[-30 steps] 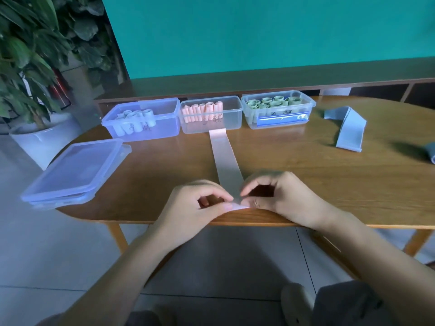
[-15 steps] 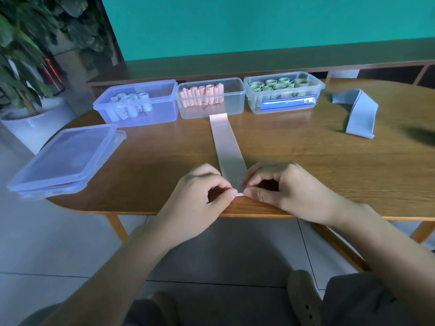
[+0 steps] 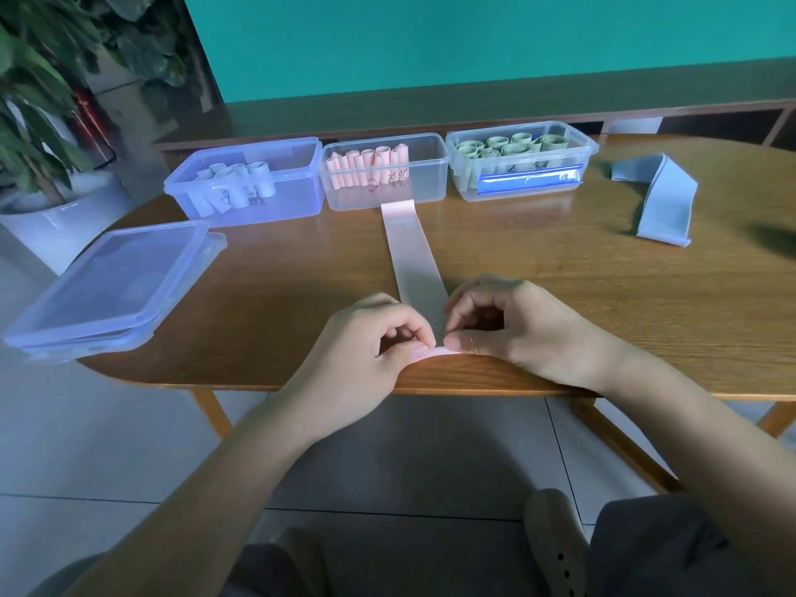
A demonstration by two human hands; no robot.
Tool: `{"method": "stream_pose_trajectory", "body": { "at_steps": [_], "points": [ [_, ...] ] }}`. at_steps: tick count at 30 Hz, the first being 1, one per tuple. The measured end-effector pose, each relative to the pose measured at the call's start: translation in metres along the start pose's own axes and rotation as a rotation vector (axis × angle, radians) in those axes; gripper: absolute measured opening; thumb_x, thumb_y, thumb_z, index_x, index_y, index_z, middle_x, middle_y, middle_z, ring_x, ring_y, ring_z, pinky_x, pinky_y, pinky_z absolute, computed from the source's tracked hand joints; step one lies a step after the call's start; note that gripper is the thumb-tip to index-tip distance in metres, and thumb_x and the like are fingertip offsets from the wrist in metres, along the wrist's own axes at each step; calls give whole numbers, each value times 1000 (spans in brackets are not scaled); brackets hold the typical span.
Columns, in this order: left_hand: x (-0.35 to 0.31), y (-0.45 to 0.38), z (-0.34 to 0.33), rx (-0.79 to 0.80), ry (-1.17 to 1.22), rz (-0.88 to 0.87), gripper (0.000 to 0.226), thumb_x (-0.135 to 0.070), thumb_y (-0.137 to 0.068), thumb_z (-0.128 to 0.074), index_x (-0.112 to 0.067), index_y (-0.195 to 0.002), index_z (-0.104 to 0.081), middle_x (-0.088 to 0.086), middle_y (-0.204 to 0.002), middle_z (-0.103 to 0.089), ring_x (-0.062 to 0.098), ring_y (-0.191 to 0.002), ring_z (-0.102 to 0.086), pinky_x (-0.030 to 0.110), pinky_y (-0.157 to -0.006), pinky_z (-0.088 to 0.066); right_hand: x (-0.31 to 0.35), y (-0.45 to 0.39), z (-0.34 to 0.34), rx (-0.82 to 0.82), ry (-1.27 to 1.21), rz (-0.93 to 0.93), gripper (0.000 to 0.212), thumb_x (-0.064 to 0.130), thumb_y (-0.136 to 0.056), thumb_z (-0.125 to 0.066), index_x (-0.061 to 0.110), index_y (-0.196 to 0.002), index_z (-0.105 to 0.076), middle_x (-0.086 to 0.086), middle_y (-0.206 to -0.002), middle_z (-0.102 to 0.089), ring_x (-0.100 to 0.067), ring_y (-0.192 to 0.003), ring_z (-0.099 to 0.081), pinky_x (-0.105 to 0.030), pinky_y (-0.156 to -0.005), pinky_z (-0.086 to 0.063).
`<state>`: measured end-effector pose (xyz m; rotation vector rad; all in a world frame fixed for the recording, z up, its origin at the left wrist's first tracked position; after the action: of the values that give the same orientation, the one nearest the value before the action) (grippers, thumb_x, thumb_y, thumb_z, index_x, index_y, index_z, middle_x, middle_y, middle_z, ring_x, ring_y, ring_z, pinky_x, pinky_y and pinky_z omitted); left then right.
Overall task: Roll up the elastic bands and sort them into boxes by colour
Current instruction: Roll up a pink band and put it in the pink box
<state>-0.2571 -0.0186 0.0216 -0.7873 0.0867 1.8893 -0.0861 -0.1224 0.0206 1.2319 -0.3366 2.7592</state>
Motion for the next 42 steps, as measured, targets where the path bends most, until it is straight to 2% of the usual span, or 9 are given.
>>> {"method": "stream_pose_trajectory", "body": {
  "at_steps": [5, 12, 17, 22, 26, 29, 33, 37, 42],
  "points": [
    [-1, 3, 0, -2, -94, -96, 6, -24, -91, -69, -26, -94, -75, -18, -93, -59, 4, -90, -58, 9, -72, -43, -1, -2, 1, 35, -15, -12, 7, 29, -87, -79, 26, -90, -74, 10, -98, -68, -10, -90, -61, -31, -84, -50],
    [-1, -4, -1, -15, -92, -33, 8, -34, -88, -72, -27, -89, -75, -21, -87, -58, 1, -87, -56, 4, -67, -39, -4, 0, 0, 53, 16, 98, 4, 25, -90, -75, 25, -94, -74, 11, -99, -68, -16, -93, -65, -37, -84, -52],
    [1, -4, -3, -15, -128, -40, 12, -36, -91, -65, -28, -88, -71, -19, -88, -55, 3, -86, -56, 7, -67, -37, -3, 3, 1, 82, 120, 217, 11, 31, -93, -71, 23, -99, -74, 9, -102, -67, -16, -102, -64, -36, -88, -52],
    [1, -6, -6, -21, -142, -52, 13, -36, -93, -60, -27, -86, -66, -17, -89, -52, 3, -85, -54, 11, -68, -38, -2, 3, 1, 44, 159, 248, 10, 30, -91, -74, 22, -96, -77, 8, -102, -66, -13, -102, -64, -26, -89, -51],
    [0, -8, -3, -42, -105, -48, 8, -29, -91, -67, -24, -84, -66, -16, -85, -53, 5, -84, -54, 9, -67, -39, 0, 2, 1, 9, 167, 206, 5, 27, -90, -76, 23, -92, -78, 7, -107, -63, -10, -100, -63, -16, -87, -46],
    [-4, -9, -2, -25, -55, -54, 6, -19, -91, -70, -24, -87, -68, -19, -83, -55, 2, -85, -55, 7, -67, -40, 0, -1, 3, 0, 148, 86, 6, 30, -86, -79, 25, -86, -78, 10, -111, -60, -6, -97, -62, -9, -83, -42],
    [-5, -10, -3, 0, -30, -73, 9, -17, -93, -67, -24, -89, -70, -21, -81, -57, -2, -83, -56, 6, -67, -38, -4, -7, 6, -9, 148, -18, 17, 37, -80, -83, 25, -76, -72, 13, -110, -59, -1, -87, -58, -8, -75, -41],
    [1, -9, -6, -9, -94, -102, 12, -17, -97, -61, -24, -95, -70, -17, -91, -61, 4, -90, -58, 14, -72, -44, -4, -12, 7, -6, 169, -33, 20, 38, -82, -81, 21, -75, -73, 14, -109, -60, 1, -82, -56, -8, -72, -39],
    [2, -5, -5, -35, -127, -103, 6, -29, -92, -69, -27, -96, -73, -21, -90, -55, 1, -88, -55, 7, -71, -38, -6, -16, 9, -25, 232, -14, 26, 43, -84, -77, 19, -76, -69, 13, -102, -62, -1, -87, -56, -10, -71, -40]
  ]
}}
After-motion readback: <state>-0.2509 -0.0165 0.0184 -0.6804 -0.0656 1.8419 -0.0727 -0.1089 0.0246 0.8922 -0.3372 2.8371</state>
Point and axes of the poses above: each hand's wrist, its own y-axis away from the middle knuckle, its own z-axis out of the back of the hand, x = y × z, the point moved 3 cm from there along -y, towards the middle knuckle
